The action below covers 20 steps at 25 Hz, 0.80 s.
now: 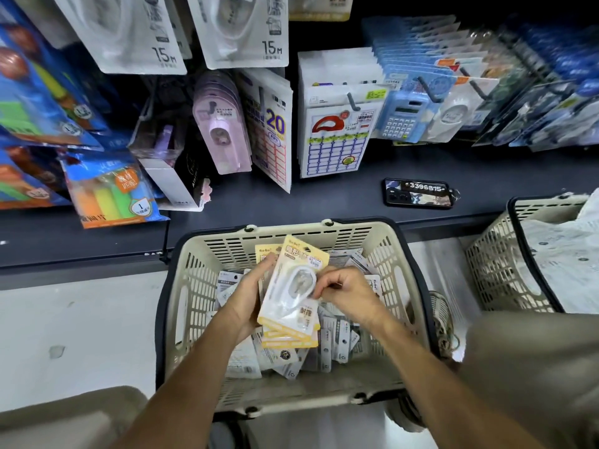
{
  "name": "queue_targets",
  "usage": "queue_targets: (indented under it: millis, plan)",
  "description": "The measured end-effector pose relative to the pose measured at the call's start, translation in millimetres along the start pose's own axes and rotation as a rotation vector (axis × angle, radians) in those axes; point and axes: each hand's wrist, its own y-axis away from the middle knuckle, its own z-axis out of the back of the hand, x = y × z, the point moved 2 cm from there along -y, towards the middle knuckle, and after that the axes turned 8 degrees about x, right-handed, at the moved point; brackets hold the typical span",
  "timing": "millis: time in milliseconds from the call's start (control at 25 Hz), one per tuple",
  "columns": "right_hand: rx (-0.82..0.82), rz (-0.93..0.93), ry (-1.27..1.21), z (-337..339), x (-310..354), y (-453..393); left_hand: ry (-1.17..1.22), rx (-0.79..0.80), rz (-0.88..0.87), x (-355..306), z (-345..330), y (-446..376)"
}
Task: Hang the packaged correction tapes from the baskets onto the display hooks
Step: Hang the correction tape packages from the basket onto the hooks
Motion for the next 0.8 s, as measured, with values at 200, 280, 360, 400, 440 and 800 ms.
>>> queue_targets:
  millis: [200,280,360,400,440,800]
  plan:
    - [-0.111,0.053,-0.151,-19,5,-4,-0.206,-0.154,0.0,7,5,1]
    - [-0.216,-0.035,-0.352,-11,3,-6,-0.3,-0.114,0.022,4,7,0]
    - [-0.174,-0.102,-0.434,-12,3,-9,-0.393,-0.044,0.029,3,1,-1]
    - [-0.166,-0.12,-0.435,-14,0,-12,-0.411,-0.031,0.034,4,-2,-2]
    - [-0.217,-0.141,-0.416,-14,-3,-13,-0.412,-0.038,0.036,4,-3,-3]
    - [-0.195,-0.574,1.162,42,-46,11,-0.419,-0.27,0.02,18,26,-3]
